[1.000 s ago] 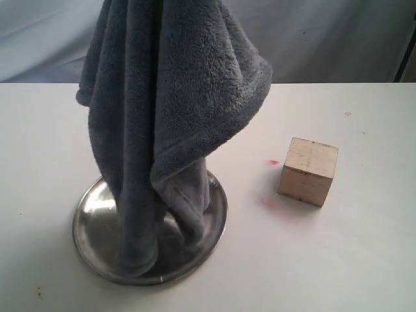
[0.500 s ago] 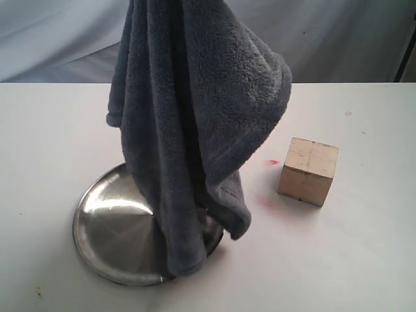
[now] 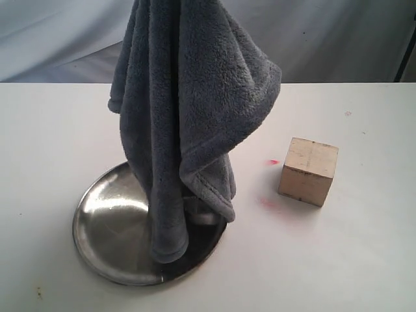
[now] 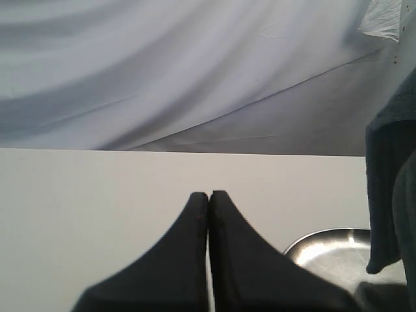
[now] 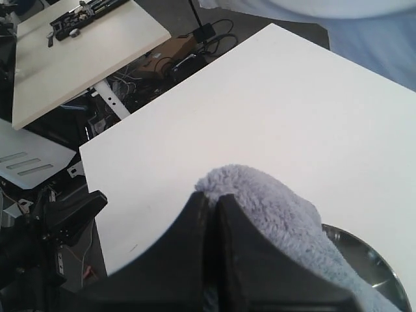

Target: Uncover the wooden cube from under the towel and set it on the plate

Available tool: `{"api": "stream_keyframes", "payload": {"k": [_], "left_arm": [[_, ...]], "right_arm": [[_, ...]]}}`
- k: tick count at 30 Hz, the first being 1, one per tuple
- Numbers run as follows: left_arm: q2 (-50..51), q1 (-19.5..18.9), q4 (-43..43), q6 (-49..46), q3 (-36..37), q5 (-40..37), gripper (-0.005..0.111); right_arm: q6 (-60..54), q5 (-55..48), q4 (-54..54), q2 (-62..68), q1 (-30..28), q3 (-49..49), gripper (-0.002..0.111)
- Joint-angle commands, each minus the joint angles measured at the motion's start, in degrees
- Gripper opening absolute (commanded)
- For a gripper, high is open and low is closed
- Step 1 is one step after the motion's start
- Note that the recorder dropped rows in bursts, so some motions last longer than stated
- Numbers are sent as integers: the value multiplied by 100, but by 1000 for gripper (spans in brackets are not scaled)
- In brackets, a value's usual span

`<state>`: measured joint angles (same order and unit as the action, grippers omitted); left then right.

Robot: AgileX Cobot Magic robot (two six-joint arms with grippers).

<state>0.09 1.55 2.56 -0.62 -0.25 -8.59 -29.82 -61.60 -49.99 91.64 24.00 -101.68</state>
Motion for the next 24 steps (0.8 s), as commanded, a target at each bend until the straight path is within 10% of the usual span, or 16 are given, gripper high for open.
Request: {"api": "stream_keyframes", "payload": {"k": [1,15,24], "left_arm": [[-9,5,-4,18,25,13,1],[-9,5,-4,5,25,13,1],[-9,5,-4,16,25,13,1]], "right_arm": [[-61,147,-30,-11,6,-45,0],[-96,-274,-298,97,6,-45,0],[-378,108,-646,174,1027,-45,0]]}}
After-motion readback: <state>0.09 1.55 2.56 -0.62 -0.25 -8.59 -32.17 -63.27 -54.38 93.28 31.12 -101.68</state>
